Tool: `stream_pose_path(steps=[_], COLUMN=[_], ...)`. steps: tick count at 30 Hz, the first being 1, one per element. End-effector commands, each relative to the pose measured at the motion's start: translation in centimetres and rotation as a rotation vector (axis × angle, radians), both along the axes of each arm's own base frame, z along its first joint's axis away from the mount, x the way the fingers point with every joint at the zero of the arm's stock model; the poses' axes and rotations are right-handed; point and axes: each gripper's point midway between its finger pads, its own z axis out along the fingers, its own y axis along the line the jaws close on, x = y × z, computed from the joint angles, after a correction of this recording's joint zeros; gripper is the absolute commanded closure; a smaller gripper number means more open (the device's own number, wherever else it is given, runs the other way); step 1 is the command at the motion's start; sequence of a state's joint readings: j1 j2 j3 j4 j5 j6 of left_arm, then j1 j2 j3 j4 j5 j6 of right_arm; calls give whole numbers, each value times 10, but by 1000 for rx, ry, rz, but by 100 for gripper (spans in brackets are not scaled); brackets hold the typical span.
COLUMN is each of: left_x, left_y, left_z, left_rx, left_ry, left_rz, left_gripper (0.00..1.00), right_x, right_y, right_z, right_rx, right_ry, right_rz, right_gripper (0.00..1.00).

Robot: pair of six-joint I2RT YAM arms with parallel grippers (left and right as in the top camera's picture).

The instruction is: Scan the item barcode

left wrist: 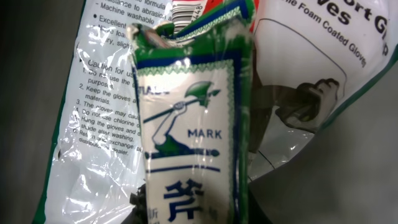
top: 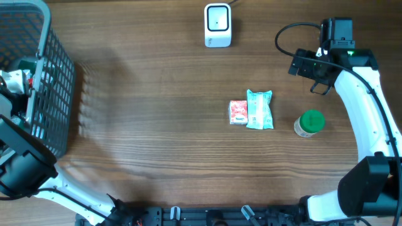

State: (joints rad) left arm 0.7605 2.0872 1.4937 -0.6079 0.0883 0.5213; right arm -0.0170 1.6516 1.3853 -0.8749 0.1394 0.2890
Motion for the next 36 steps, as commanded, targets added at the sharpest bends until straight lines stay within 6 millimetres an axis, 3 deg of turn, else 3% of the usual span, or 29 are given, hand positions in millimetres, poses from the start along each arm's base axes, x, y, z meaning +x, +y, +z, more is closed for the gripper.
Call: stream_pose_path(steps=[1,5,9,10,11,12,14,18,20,23,25,30,31,33,36], left_x=[-1,26,48,51,52,54,51,35,27,12,3,-10,-13,-17,-25], left_y=[-9,13,14,11,7,-5,-17,-55,-79,-119,-142,-199,-207,-200,-171], left_z=[-28,45,154,173,198,246,292,373,403,432,437,406,393,379,372], left_rx=[-125,-51,76,96,122,175,228,289,283,255,205,58,50,93,180], left_ry=[13,-142,-341,-377,-425,-515,-610,-792,-870,-939,-948,-818,-764,-693,-650], left_rz=[125,206,189,185,183,163,165,154,145,124,118,70,65,109,253], left_gripper=[96,96,96,96,96,96,96,96,96,96,96,96,87,55,58], right_x=[2,2,2,2,2,2,2,2,2,2,2,2,2,2,2], right_y=[-3,-3,-3,-3,-3,-3,-3,-3,-3,-3,-3,-3,-3,-3,-3], right_z=[6,6,6,6,6,6,6,6,6,6,6,6,6,6,6], right_rx=[-21,-21,-21,-21,-21,-21,-21,-21,-21,-21,-21,-21,-21,-21,-21], right_ry=[-16,-16,-16,-16,-16,-16,-16,-16,-16,-16,-16,-16,-16,-16,-16], right_rz=[1,0,0,0,0,0,0,0,0,0,1,0,0,0,0], right_gripper=[0,0,0,0,0,0,0,0,0,0,1,0,0,0,0])
